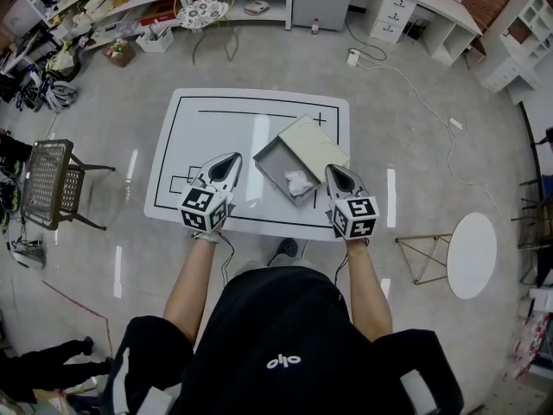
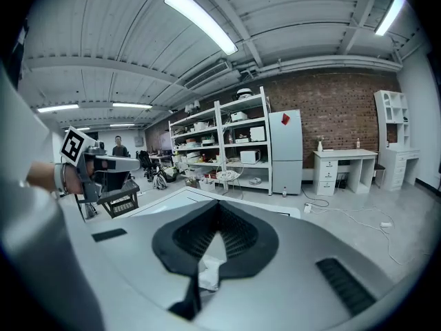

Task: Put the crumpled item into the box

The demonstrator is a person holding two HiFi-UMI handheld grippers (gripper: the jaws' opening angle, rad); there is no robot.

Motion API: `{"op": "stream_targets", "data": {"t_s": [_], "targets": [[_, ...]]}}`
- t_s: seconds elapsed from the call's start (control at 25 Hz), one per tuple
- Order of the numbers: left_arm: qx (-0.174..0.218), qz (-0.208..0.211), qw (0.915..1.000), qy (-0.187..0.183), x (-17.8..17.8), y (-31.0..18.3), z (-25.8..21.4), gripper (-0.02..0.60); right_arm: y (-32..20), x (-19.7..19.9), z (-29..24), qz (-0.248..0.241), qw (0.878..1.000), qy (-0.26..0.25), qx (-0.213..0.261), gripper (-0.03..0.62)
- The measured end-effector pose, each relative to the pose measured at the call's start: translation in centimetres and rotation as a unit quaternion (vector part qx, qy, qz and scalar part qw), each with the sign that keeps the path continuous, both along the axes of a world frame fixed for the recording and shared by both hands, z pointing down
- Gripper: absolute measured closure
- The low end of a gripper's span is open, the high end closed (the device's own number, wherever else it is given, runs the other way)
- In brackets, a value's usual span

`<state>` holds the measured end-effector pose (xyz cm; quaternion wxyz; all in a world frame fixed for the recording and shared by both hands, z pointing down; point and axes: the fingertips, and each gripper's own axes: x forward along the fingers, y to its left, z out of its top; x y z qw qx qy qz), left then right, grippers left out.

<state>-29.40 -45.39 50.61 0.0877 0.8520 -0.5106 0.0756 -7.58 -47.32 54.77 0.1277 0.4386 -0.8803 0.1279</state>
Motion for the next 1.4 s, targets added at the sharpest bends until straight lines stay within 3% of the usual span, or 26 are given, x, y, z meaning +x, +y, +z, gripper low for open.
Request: {"op": "stream_targets", "data": {"t_s": [0.8,1.4], "targets": [[0.009,0.014,0.9998,0.007,-0.6,9.6,-1.6,0.574,9.7,-2.6,-3.3,-0.019,0.999,0.011,0.026,0.585],[0.013,0.010,0.9997,0.019,-2.9,12.4,-2.1,0.574,12.6,-4.8,-4.3,-0.031,0.999,0.028,0.027,0.585]]}}
